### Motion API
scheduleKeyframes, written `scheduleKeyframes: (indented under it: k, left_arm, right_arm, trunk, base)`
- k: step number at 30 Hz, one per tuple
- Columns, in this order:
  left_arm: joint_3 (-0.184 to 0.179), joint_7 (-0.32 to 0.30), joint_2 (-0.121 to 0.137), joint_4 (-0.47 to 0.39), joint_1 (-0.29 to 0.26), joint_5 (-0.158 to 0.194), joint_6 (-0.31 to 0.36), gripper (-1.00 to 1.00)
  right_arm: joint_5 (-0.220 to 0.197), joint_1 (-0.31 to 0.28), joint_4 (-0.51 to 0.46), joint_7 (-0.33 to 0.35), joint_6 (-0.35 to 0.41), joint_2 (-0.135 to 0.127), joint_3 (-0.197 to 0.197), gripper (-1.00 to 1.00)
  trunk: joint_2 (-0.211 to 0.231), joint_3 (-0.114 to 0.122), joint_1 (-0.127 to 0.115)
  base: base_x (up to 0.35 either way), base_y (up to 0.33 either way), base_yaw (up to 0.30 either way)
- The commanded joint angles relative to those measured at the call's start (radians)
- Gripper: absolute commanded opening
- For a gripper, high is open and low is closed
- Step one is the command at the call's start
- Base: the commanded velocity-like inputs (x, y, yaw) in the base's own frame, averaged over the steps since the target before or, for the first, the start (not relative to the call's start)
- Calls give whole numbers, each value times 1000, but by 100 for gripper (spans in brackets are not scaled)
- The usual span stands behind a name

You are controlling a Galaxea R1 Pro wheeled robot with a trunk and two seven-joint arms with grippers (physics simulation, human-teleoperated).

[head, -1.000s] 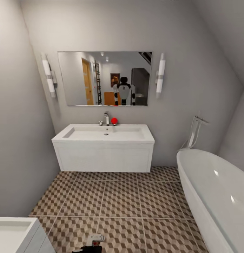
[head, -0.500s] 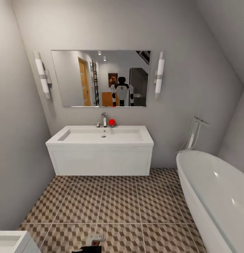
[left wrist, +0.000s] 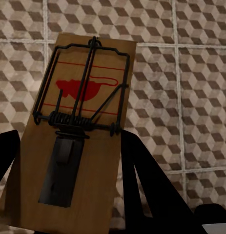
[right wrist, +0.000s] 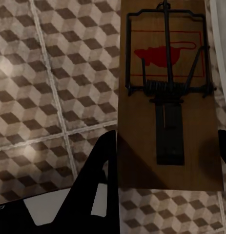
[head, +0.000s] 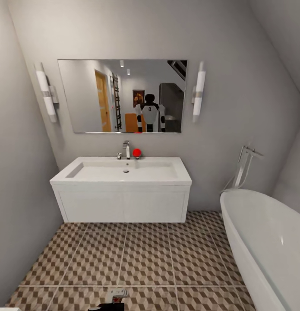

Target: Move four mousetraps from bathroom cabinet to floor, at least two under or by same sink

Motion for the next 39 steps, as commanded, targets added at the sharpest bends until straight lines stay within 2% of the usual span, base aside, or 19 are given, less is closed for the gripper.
scheduleKeyframes:
  k: [1, 6, 7, 8, 9, 10, 12, 15, 22, 39]
  left_arm:
    - [-8, 0, 4, 1, 1, 7, -2, -100]
    - [-8, 0, 18, 1, 8, 12, -3, -100]
    - [-7, 0, 18, 1, 9, 12, -3, -100]
    - [-7, 0, 18, 1, 9, 13, -3, -100]
    - [-7, 0, 19, 1, 10, 13, -3, -100]
    - [-6, 0, 20, 1, 11, 14, -3, -100]
    - [-6, 0, 22, 1, 17, 15, -3, -100]
    - [-5, 0, 28, 1, 25, 16, -3, -100]
    - [-3, 0, 45, 1, 44, 22, -4, -100]
    - [-2, 0, 47, 1, 51, 30, -5, -100]
  right_arm:
    - [-7, -1, 0, 1, -7, -1, -5, -100]
    - [-2, -1, -8, 2, -10, 1, 7, -100]
    - [24, -1, -10, 0, -9, 7, 45, -100]
    - [43, -1, -11, -1, -9, 23, 69, -100]
    - [60, -1, -12, -4, -9, 50, 90, -100]
    - [77, -1, -13, -20, -8, 98, 112, -100]
    - [87, -1, -13, -41, -9, 128, 124, -100]
    - [93, -1, -13, -57, -12, 146, 131, -100]
    - [96, -1, -13, -66, -32, 153, 130, -100]
    - [97, -1, -13, -58, -50, 153, 137, -100]
  trunk:
    - [-1, -1, 0]
    - [-1, -1, 0]
    - [-1, -1, 0]
    - [-1, -1, 0]
    - [-1, -1, 0]
    - [-1, -1, 0]
    - [-1, -1, 0]
    - [-1, -1, 0]
    - [-1, -1, 0]
    - [-1, -1, 0]
  base:
    - [24, 0, 0]
    - [9, 0, 0]
    - [1, 0, 0]
    - [0, 0, 0]
    - [0, 0, 0]
    - [0, 0, 0]
    - [0, 0, 0]
    - [0, 0, 0]
    - [0, 0, 0]
    - [0, 0, 0]
